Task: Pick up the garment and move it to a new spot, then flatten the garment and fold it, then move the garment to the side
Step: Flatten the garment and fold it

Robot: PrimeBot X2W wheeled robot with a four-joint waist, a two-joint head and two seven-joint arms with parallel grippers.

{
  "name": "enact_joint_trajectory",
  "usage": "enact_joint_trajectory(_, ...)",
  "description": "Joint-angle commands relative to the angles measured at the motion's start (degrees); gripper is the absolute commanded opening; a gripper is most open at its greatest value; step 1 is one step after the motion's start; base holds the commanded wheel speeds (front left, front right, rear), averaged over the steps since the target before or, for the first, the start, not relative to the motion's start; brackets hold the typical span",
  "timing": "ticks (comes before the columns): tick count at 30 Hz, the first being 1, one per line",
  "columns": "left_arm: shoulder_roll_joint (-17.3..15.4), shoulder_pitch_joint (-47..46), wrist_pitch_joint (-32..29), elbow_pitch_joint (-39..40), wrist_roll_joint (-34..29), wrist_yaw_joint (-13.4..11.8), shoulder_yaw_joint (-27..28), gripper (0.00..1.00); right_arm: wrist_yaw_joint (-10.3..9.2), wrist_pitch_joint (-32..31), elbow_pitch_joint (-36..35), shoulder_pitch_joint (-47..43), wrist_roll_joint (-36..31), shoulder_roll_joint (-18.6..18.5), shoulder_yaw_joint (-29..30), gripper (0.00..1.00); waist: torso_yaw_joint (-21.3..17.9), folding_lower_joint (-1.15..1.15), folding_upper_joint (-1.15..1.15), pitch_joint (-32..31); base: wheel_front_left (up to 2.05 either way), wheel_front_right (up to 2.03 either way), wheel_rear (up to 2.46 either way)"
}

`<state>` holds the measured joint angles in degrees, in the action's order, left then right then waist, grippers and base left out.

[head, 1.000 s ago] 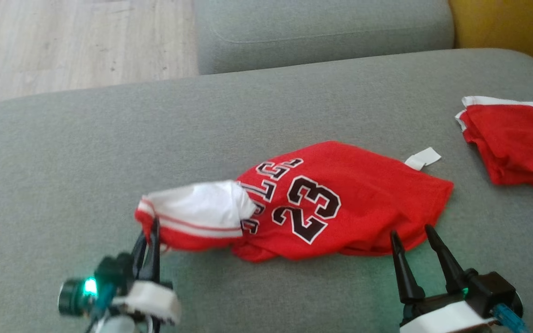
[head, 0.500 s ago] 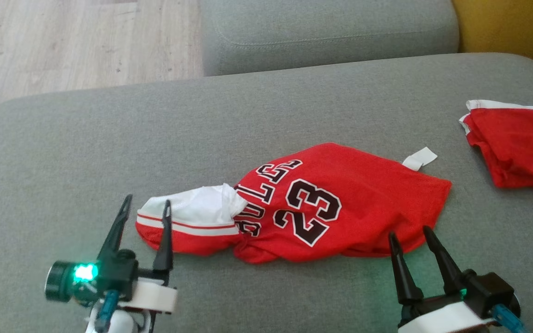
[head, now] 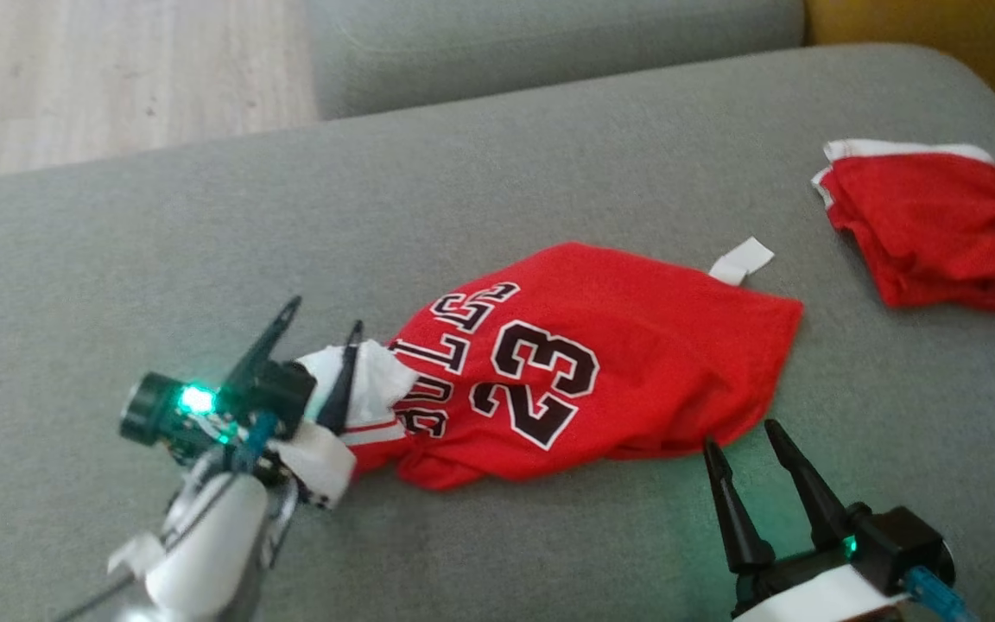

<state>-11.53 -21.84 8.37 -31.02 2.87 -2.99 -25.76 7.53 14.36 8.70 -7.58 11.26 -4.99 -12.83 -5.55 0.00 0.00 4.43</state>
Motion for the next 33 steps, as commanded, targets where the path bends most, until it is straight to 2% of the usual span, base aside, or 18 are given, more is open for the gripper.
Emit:
enact_joint_trajectory(1, -1.68, -3.36, -0.76, -0.21, -0.37, -0.05, 2.33, 1.00, -0.04, 0.63, -1.78, 2.38, 0.49, -1.25, -1.36, 1.00, -1.13, 0.00, 0.00, 1.16, 0.00, 0.00, 0.00)
enact_joint_trajectory(7, -1.67, -6.33, -6.42, -12.06, 1.96, 0.44, 3.95, 1.00, -0.04, 0.63, -1.66, 2.62, 0.73, -2.04, -1.74, 1.00, -2.42, 0.00, 0.00, 3.12, 0.00, 0.00, 0.00)
enact_joint_trajectory(15, 0.21, -7.83, -4.07, -20.19, 2.92, 1.95, 2.78, 1.00, -0.04, 0.63, -1.77, 2.93, 0.71, -2.81, -1.71, 1.00, -1.39, 0.00, 0.00, 4.15, 0.00, 0.00, 0.00)
enact_joint_trajectory(20, 1.52, -9.61, -4.62, -24.06, 2.52, 5.59, 0.25, 1.00, -0.04, 0.63, -1.71, 3.77, 0.82, -2.96, -2.16, 1.00, -1.01, 0.00, 0.00, 4.55, 0.00, 0.00, 0.00)
enact_joint_trajectory(21, 1.75, -9.88, -4.58, -24.52, 2.50, 6.22, -0.20, 0.45, -0.04, 0.63, -1.71, 3.86, 0.85, -2.95, -2.19, 1.00, -0.97, 0.00, 0.00, 4.56, 0.00, 0.00, 0.00)
enact_joint_trajectory(22, 1.94, -10.21, -3.90, -24.62, 2.49, 6.59, -0.52, 0.00, -0.04, 0.63, -1.70, 3.94, 0.87, -2.93, -2.23, 1.00, -0.95, 0.00, 0.00, 4.59, 0.00, 0.00, 0.00)
enact_joint_trajectory(27, 3.43, -12.83, 2.85, -22.82, 2.31, 7.55, -1.94, 0.00, -0.04, 0.63, -1.25, 3.91, 1.04, -2.36, -2.33, 1.00, -1.20, 0.00, 0.00, 3.44, 0.00, 0.00, 0.00)
enact_joint_trajectory(33, 5.11, -17.87, 5.32, -17.26, 2.52, 8.82, -3.33, 0.00, -0.04, 0.63, -1.02, 3.89, 1.12, -1.51, -2.64, 1.00, -2.80, 0.00, 0.00, 1.11, 0.00, 0.00, 0.00)
